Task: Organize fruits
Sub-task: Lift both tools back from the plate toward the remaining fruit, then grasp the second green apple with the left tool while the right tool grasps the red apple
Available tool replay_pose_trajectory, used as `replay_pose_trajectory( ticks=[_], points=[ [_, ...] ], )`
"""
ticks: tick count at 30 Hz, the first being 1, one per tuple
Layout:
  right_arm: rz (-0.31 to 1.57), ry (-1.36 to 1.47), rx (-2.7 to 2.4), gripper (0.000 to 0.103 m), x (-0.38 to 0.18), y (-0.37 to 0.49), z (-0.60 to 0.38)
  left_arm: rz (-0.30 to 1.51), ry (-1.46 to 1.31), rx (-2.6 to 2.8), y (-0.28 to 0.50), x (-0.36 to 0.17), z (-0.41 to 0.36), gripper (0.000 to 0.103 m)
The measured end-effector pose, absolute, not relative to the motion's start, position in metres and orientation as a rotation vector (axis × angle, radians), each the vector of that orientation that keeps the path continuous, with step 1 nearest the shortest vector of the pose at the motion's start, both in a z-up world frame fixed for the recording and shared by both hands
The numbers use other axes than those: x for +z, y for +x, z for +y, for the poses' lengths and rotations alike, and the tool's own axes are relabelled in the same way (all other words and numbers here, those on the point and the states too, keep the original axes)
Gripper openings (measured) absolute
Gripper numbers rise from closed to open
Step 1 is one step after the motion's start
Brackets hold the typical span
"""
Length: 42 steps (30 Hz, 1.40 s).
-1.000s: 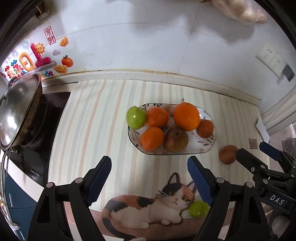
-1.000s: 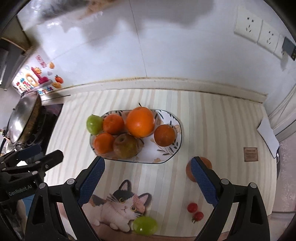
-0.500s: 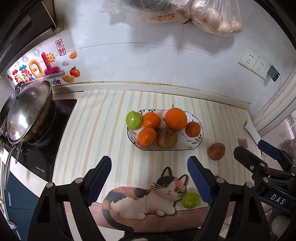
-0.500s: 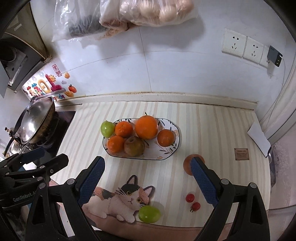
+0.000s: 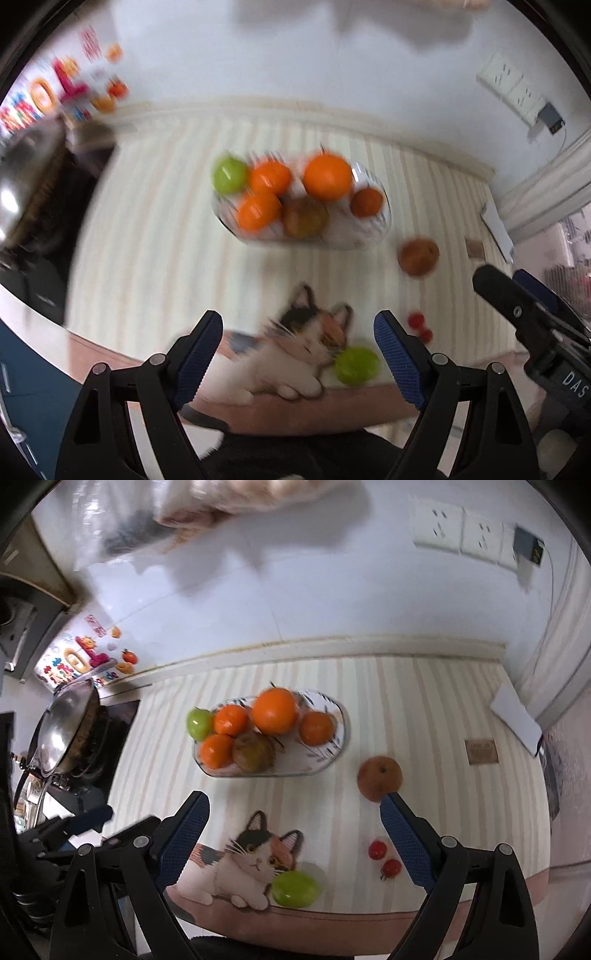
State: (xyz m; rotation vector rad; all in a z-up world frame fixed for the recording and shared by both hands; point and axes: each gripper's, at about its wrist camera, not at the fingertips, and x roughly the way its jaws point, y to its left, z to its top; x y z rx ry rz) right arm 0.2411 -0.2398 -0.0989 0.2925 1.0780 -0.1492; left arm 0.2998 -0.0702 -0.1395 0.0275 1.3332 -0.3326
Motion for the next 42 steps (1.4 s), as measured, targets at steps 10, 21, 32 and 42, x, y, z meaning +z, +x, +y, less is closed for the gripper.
replay_pose_trajectory(
  ticks=[10, 21, 32, 42],
  points=[
    [1.231, 0.471, -0.236, 0.072, -0.192, 0.222, -0.307, 1.676, 0.123, -0.473, 0.286, -0.253, -0.143, 0.083],
    [1.284, 0.524, -0.264, 0.073, -0.226, 0.228, -0.337, 1.807, 0.226, -0.508, 0.268, -0.317, -0.179, 0.060],
    [1.290, 0.529, -0.249, 0.073, -0.242, 0.278, -0.347, 1.687, 0.195, -0.322, 0.313, -0.299, -0.132, 0.060],
    [1.375, 0.535, -0.264, 0.073, -0.291, 0.329, -0.359, 1.708, 0.114, -0.239, 0.324, -0.308, -0.106, 0.060]
  ],
)
